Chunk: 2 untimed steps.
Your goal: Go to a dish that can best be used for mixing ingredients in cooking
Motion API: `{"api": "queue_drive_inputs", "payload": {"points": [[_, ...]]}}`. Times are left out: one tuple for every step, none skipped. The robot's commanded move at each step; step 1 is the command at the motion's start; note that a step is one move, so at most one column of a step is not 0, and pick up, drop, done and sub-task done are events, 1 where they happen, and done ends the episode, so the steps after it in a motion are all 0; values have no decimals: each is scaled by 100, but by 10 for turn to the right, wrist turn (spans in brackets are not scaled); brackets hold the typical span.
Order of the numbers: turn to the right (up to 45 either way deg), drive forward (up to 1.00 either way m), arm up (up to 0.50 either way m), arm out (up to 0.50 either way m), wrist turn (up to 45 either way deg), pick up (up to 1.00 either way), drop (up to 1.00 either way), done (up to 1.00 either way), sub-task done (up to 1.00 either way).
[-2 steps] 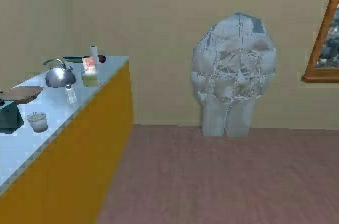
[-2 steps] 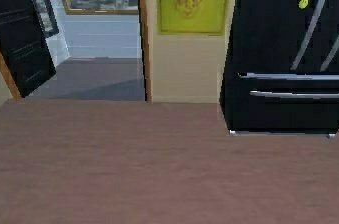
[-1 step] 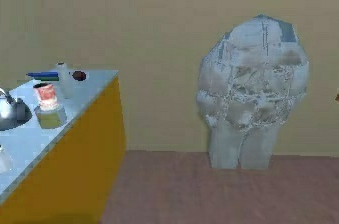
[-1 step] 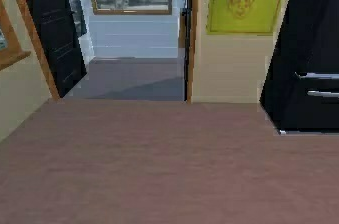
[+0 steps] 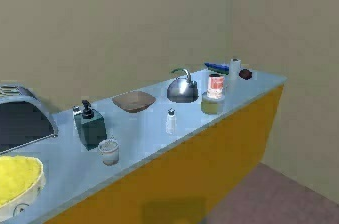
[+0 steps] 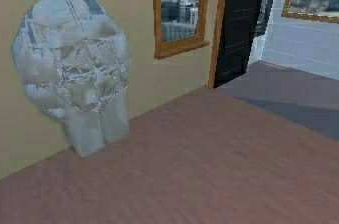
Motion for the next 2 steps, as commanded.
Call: {"api": "queue_drive_inputs", "payload": {"points": [[-90,0,0,0,0,0,0,0,0],[0,0,0,0,0,0,0,100,0]]}}
